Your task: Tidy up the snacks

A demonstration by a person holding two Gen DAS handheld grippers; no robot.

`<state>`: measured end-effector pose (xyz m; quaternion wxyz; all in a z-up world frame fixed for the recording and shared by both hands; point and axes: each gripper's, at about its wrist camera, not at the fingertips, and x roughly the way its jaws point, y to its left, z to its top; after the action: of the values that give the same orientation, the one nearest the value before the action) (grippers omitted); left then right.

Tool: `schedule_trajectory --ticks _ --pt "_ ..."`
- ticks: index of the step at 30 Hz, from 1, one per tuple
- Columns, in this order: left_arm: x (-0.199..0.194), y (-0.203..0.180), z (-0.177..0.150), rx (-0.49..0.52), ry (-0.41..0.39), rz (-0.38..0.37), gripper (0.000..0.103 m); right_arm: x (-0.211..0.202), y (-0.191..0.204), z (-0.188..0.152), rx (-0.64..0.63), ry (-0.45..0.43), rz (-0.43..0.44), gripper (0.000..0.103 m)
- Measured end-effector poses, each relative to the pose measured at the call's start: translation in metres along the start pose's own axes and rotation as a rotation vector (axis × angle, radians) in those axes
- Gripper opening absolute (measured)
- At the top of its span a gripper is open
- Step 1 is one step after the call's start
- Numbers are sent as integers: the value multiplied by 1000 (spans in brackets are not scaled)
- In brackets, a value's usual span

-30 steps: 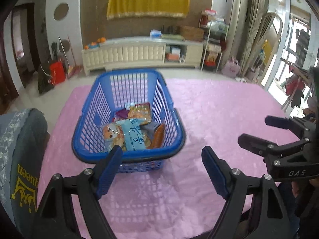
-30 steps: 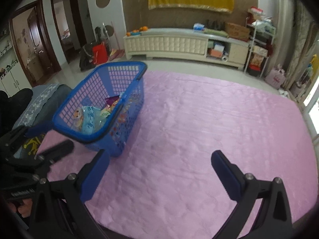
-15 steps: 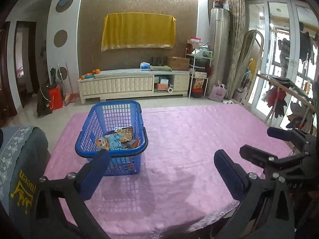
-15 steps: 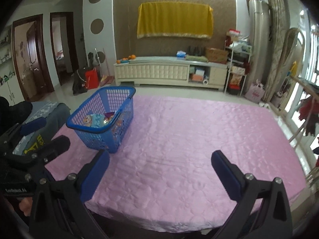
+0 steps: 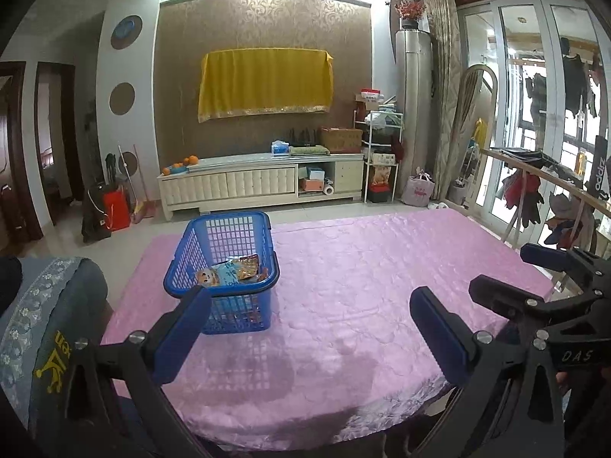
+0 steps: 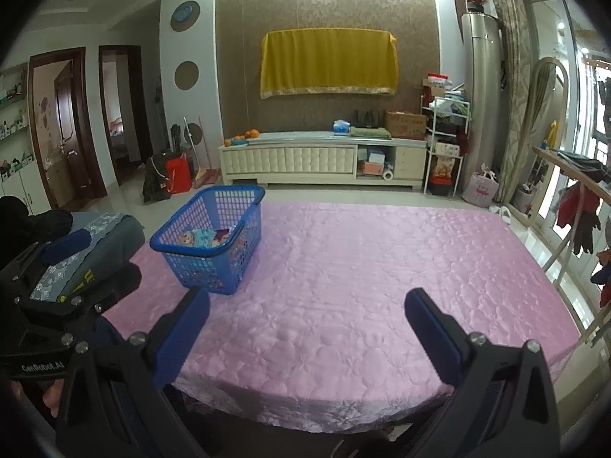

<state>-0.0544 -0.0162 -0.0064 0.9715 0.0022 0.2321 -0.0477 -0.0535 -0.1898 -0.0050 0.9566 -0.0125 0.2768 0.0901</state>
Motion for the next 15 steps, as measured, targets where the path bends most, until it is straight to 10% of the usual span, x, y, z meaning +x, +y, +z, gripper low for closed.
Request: schedule_trajectory --ticks 15 --pt "-10 0 -6 9 -12 31 103 -18 5 -8 15 -37 34 103"
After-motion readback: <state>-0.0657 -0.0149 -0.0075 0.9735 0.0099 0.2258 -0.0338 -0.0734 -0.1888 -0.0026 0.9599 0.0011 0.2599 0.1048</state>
